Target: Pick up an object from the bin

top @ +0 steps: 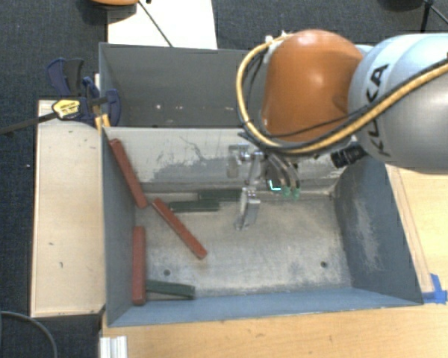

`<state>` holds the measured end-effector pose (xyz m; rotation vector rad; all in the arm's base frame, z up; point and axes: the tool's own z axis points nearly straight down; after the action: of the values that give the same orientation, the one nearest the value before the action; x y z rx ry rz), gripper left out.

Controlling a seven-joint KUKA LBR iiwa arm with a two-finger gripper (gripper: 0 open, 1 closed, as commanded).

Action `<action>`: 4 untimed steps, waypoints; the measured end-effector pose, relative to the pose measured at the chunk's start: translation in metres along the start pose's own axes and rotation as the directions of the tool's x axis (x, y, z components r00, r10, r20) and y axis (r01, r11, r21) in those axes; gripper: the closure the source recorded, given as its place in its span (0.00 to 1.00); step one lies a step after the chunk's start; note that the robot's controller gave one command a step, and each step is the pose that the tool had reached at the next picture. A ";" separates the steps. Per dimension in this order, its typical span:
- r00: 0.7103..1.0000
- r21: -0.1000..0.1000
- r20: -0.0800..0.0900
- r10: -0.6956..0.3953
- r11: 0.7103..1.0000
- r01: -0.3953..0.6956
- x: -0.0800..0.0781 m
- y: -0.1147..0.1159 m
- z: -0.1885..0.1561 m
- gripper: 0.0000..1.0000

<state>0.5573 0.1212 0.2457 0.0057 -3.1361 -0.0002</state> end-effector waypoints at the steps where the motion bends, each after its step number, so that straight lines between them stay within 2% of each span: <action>1: 1.000 -0.001 0.008 0.004 1.000 -0.004 -0.001 -0.001 -0.005 0.00; 2: 0.991 -0.003 0.010 0.133 0.991 -0.133 0.000 0.035 0.057 0.00; 3: 0.937 -0.001 0.004 0.349 0.937 -0.349 -0.007 0.035 0.086 0.00; 4: 0.843 -0.002 0.003 0.538 0.843 -0.538 0.003 0.060 0.098 0.00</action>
Offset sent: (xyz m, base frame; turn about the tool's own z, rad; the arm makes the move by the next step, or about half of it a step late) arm -0.0034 0.0508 -0.0857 0.1847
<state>0.5534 0.1809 0.1476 -0.8745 -3.0155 0.0006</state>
